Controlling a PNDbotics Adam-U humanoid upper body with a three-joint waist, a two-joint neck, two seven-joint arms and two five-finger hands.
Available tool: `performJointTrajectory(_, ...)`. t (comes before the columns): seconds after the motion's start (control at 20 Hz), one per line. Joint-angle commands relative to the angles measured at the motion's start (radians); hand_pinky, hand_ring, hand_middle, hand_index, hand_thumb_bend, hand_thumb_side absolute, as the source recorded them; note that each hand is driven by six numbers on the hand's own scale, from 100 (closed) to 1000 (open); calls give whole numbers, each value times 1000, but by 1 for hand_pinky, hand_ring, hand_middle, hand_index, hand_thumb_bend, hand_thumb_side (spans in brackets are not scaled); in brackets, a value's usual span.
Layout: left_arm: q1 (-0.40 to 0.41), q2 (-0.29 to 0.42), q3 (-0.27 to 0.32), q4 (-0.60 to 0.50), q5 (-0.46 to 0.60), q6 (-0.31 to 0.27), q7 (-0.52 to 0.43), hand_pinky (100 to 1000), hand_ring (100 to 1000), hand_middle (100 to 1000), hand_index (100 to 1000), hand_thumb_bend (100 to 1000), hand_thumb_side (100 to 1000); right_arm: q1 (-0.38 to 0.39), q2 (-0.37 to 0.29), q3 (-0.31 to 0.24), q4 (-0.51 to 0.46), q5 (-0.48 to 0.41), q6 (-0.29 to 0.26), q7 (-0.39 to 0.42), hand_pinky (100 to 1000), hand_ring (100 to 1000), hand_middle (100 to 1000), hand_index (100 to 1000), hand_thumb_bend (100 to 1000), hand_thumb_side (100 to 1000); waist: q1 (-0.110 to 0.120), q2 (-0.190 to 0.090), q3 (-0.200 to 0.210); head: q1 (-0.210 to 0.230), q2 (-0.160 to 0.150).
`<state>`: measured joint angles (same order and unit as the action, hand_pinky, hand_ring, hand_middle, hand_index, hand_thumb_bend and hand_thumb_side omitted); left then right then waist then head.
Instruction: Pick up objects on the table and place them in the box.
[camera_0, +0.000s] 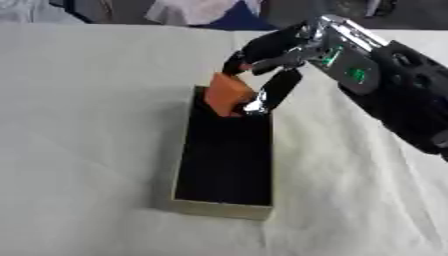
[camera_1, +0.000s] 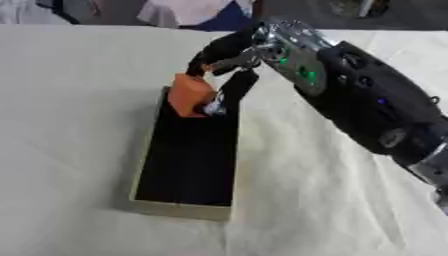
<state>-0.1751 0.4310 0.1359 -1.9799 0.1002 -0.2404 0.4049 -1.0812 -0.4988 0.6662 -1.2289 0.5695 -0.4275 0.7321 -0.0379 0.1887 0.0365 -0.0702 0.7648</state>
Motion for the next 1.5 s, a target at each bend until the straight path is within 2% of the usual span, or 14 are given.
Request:
performJointTrajectory(0.05,-6,13,5,-20,1,0,-1,733,806,767,897,343,971,-15,-33,-23,-31,-5,-187,175,844,868,858,957,257,760,4,-15,-2,1,5)
performJointTrajectory(0.1,-5,13,6,-20,1,0,0,733,806,766,897,343,971,-15,-35,-22,-34,-4,-190,175,853,876,865,961,268,732,5,-15,-2,1,5)
performJointTrajectory(0.2,-6,13,6,-20,1,0,1,733,805,766,897,343,970,-14,-36,-19,-35,-3,-197,175,863,882,872,970,278,611,5,-15,-3,1,5)
performJointTrajectory(0.25,-6,13,7,-20,1,0,1,733,805,765,897,344,969,-13,-36,-18,-35,-2,-200,175,869,877,877,984,314,452,5,-15,-4,1,5)
performJointTrajectory(0.4,-6,13,7,-20,1,0,1,733,805,765,897,344,968,-12,-36,-18,-33,0,-201,175,878,876,892,1000,362,352,6,-15,-5,1,5)
performJointTrajectory(0.45,-6,13,7,-20,2,0,1,733,805,764,897,345,967,-13,-36,-16,-32,3,-200,175,887,876,901,1000,398,281,6,-15,-6,0,5)
performJointTrajectory(0.5,-6,13,6,-20,2,0,1,733,805,763,897,345,965,-15,-36,-14,-30,6,-200,175,890,875,902,1000,411,249,6,-15,-6,0,5)
performJointTrajectory(0.7,-7,13,7,-20,2,-1,0,734,804,762,898,348,960,-19,-32,-2,-19,8,-200,175,893,871,908,1000,415,225,6,-16,-7,-1,5)
performJointTrajectory(0.9,-6,13,8,-20,2,-1,1,734,804,761,897,348,961,-20,-35,-11,-20,12,-193,175,882,860,895,1000,420,263,6,-17,-8,-1,5)
performJointTrajectory(0.95,-6,12,8,-20,2,-1,1,733,804,761,897,348,963,-18,-38,-18,-24,17,-188,175,879,861,892,1000,407,298,6,-17,-8,-1,5)
performJointTrajectory(1.05,-5,12,9,-20,1,-1,2,734,804,761,897,348,963,-5,-51,-53,-47,30,-168,175,878,869,891,1000,402,325,6,-16,-10,2,5)
performJointTrajectory(1.5,-3,12,12,-20,-2,0,5,734,803,761,897,346,965,73,-163,-222,-138,134,-75,175,887,904,896,1000,477,306,5,-13,-17,7,5)
